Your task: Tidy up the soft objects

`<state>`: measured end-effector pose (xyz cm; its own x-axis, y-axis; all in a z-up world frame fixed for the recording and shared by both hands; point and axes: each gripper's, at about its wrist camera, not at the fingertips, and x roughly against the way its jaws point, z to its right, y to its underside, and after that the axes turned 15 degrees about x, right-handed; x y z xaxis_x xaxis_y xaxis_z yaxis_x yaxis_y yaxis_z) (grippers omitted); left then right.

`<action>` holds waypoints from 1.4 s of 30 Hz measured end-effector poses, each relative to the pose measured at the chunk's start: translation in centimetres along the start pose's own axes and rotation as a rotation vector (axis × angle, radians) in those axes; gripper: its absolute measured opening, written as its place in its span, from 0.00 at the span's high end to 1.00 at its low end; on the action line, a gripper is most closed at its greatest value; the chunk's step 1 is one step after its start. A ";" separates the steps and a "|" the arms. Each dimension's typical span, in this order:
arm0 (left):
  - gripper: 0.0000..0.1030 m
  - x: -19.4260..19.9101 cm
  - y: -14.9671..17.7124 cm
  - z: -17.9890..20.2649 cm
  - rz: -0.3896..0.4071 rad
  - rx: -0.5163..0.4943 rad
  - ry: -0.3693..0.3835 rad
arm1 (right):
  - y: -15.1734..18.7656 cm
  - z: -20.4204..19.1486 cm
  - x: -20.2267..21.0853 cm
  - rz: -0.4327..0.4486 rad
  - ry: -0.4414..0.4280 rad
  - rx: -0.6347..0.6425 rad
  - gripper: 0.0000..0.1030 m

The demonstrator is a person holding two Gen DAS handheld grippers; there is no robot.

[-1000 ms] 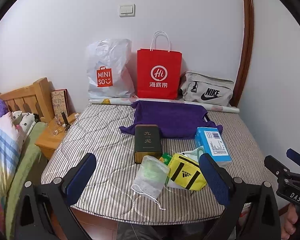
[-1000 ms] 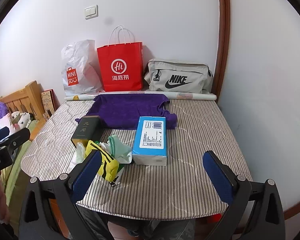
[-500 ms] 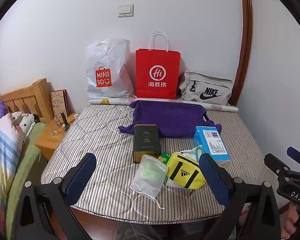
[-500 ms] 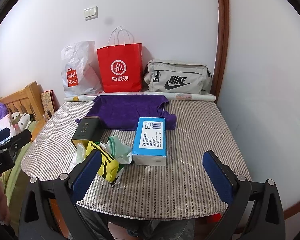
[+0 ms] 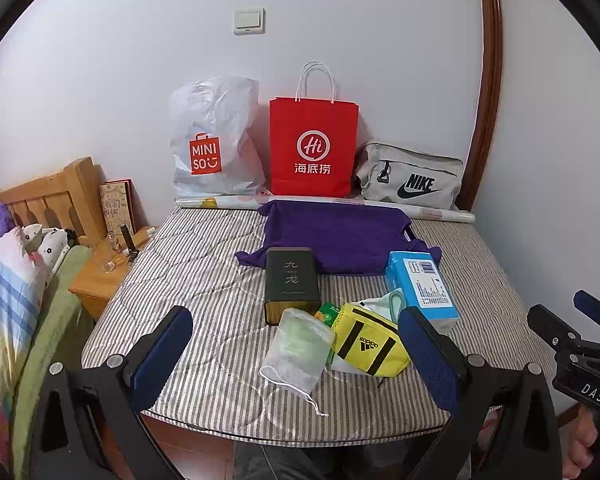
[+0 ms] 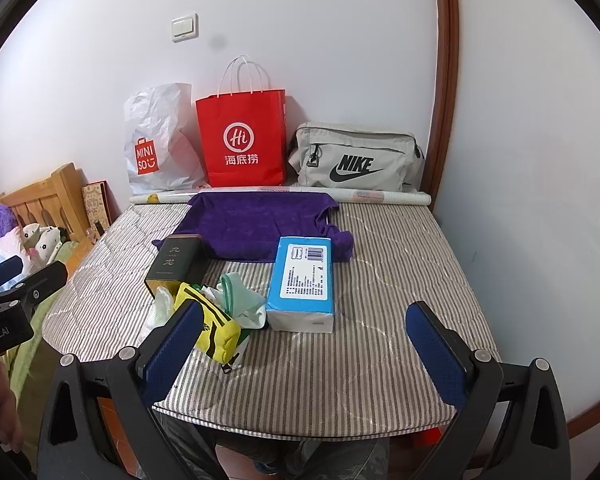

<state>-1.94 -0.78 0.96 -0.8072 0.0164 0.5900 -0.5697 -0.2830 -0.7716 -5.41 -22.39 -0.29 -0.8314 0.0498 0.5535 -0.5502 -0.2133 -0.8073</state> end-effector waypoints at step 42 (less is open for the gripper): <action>0.00 0.2 -0.5 0.6 0.000 -0.057 -0.015 | -0.1 -1.2 -0.2 -0.012 0.014 0.043 0.03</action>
<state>-1.69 -1.24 1.59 -0.8053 0.0019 0.5929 -0.5776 -0.2282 -0.7838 -5.26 -21.16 -0.60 -0.8261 0.0656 0.5597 -0.5563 -0.2540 -0.7912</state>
